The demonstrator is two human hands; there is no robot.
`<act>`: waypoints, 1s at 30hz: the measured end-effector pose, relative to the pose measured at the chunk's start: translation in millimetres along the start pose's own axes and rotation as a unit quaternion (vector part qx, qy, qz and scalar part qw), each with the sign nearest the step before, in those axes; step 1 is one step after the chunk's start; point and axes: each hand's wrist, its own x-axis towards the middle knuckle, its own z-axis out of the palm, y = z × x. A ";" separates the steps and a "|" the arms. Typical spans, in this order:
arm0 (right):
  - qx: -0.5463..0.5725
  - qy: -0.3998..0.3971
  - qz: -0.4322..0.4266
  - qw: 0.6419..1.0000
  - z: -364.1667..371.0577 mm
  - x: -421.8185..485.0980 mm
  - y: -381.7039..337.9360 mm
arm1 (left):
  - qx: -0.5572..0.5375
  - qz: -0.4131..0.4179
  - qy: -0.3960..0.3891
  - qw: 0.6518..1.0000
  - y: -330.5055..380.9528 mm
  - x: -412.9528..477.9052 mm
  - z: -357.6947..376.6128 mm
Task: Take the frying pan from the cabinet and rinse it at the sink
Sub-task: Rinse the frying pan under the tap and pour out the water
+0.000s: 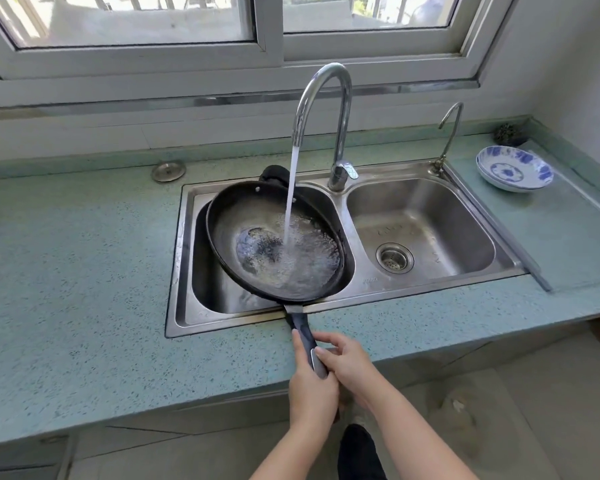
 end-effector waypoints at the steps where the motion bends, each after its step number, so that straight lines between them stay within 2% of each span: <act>1: 0.007 -0.003 0.001 1.000 0.3 -0.5 -0.4 | -0.012 0.000 -0.002 1.000 1.0 -0.5 -2.0; 7: 0.028 -0.035 0.001 0.999 14.6 -2.5 -8.4 | -0.133 -0.043 -0.050 0.989 0.5 -1.7 -33.7; 13: 0.042 -0.034 0.027 0.998 27.3 0.3 -11.4 | -0.166 -0.053 -0.084 0.981 2.0 -6.3 -52.8; 16: 0.016 -0.028 0.033 0.999 21.3 1.8 -12.8 | -0.118 -0.056 -0.067 0.989 4.8 -8.5 -45.2; 20: -0.060 -0.016 0.013 0.998 22.2 5.5 -16.0 | 0.070 -0.008 -0.006 0.998 12.4 -7.4 -43.2; 22: -0.069 -0.013 0.008 0.998 24.3 6.0 -15.6 | 0.076 0.004 -0.009 0.997 10.9 -5.3 -42.1; 27: -0.032 -0.018 0.022 0.999 26.9 5.2 -14.2 | -0.025 0.000 0.002 1.000 11.8 -5.7 -46.9; 30: 0.038 -0.036 0.040 0.998 32.3 6.2 -14.0 | -0.114 -0.009 -0.012 0.993 2.6 -3.1 -54.8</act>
